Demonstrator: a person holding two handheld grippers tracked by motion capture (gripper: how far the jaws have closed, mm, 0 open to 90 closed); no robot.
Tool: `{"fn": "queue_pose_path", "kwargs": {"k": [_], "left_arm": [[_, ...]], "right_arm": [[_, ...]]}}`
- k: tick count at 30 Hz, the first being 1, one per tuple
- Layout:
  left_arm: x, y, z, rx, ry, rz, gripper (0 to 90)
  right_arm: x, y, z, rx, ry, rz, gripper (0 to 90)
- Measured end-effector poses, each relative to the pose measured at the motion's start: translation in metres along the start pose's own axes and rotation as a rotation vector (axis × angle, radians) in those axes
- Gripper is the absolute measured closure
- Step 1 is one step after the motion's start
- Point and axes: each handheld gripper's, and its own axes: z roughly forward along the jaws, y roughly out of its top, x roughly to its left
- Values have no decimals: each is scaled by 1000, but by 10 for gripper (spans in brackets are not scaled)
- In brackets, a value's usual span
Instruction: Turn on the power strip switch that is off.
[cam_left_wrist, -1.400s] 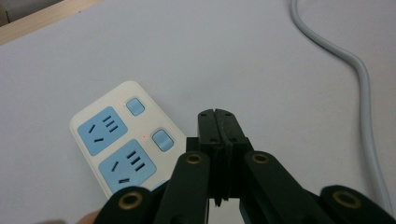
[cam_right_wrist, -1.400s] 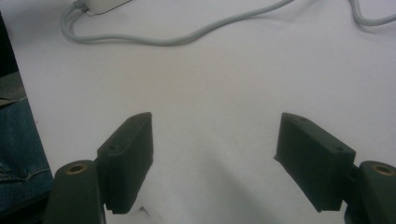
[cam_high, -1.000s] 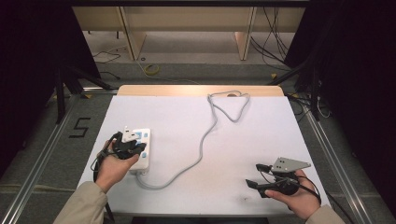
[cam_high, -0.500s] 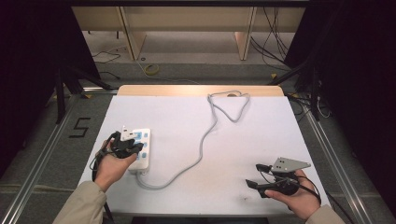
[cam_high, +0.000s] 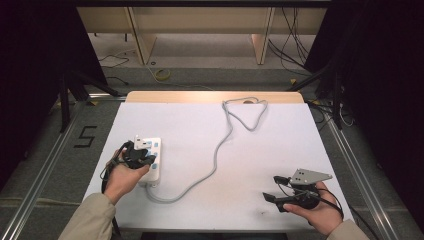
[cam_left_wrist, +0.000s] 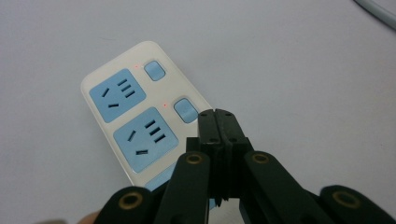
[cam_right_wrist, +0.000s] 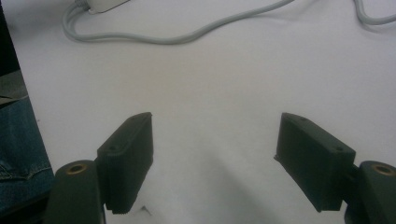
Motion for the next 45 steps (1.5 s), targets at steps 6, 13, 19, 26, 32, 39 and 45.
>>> {"fn": "queue_pose_path", "kwargs": {"k": [6,13,19,26,32,39,45], "left_arm": [[-1,1,3,25,-7,2,899],[-2,1,5,46,-14,-3,899],[-2,1,6,53,-14,-3,899],[-3,1,7,66,-16,-3,899],[-3,1,8,72,-13,-3,899],[-2,2,8,82,-16,-10,899],[-2,3,8,92,-15,-28,899]], "right_arm": [[0,0,0,1,0,0,279],[0,0,0,1,0,0,279],[0,0,1,2,1,0,279],[0,0,1,2,2,1,279],[0,0,1,2,2,0,279],[0,0,1,2,3,1,279],[0,0,1,2,2,1,279]]}}
